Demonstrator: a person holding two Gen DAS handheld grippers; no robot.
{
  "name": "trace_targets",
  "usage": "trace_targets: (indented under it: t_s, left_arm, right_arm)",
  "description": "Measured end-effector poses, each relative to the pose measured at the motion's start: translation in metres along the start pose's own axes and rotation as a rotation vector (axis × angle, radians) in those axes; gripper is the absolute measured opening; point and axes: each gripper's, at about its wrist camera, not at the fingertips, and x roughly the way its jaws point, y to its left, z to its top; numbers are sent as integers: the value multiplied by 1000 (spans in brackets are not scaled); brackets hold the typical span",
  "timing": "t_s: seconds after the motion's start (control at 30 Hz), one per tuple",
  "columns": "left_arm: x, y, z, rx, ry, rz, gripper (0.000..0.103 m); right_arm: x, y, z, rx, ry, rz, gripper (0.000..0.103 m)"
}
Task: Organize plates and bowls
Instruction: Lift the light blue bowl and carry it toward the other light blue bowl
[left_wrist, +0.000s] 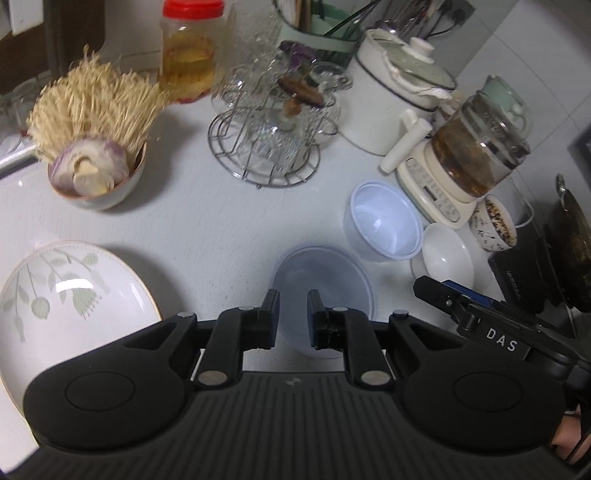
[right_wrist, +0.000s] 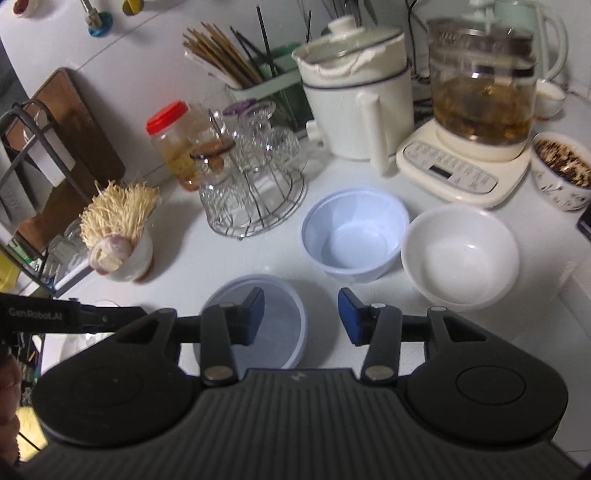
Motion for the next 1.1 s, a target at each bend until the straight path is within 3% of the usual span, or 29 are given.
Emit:
trace_targets:
  t_s: [0.4, 0.83, 1.0, 1.1]
  left_arm:
    - [-30, 3, 7, 100, -49, -90, 17]
    - [-24, 14, -1, 123, -4, -137, 18]
    - [-12, 9, 4, 114, 6, -131, 31]
    - [1, 3, 13, 110, 12, -122, 32]
  right_arm:
    - [-31, 33, 0, 31, -88, -64, 48]
    - [-42, 45, -20, 68, -88, -110, 48]
    - [-34, 33, -14, 87, -82, -120, 48]
    - [-29, 23, -7, 82, -77, -118, 48]
